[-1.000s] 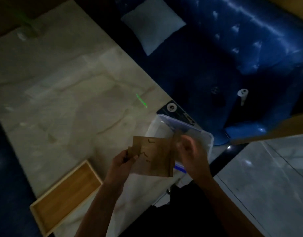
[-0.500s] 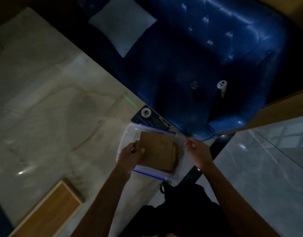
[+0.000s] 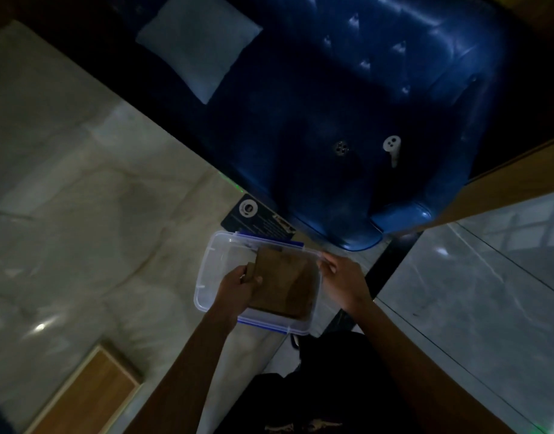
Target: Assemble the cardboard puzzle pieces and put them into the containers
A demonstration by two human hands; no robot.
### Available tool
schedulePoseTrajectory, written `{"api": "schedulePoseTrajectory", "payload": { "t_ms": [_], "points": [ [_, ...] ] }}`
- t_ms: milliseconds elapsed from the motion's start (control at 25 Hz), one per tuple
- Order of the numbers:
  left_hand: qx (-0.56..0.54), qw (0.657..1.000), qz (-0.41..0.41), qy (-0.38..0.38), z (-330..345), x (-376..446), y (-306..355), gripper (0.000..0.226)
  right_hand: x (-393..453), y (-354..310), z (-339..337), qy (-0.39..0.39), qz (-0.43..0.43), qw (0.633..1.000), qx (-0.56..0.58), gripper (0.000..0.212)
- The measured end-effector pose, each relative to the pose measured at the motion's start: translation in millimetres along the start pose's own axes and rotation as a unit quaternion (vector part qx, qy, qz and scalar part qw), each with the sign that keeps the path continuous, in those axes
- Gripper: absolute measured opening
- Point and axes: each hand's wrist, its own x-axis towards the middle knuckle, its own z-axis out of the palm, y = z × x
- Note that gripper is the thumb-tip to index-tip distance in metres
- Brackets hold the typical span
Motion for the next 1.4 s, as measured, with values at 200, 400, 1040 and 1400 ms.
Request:
{"api": "schedulePoseTrajectory", "payload": {
  "t_ms": [200, 400, 1040, 1400],
  "points": [
    [0.023, 1.0, -0.013, -0.006, 0, 1, -5, 0.015, -1, 0, -1, -0.004, 0.004, 1.0, 0.004, 0.033],
    [0.046, 0.999, -0.019, -0.022, 1, 1, -5, 0.015, -1, 0, -1, -0.005, 0.006, 1.0, 0.004, 0.035],
    [0.364, 0.931, 0.036, 0.019, 17, -5, -13, 0.056, -10, -9, -2, 0.019, 0.012, 1.0, -0.01, 0.028],
    [0.355, 0.907, 0.116, 0.193, -13, -52, -36, 0.06, -3, -47, 21, 0.072, -0.017, 0.993, -0.095, 0.067]
  ]
}}
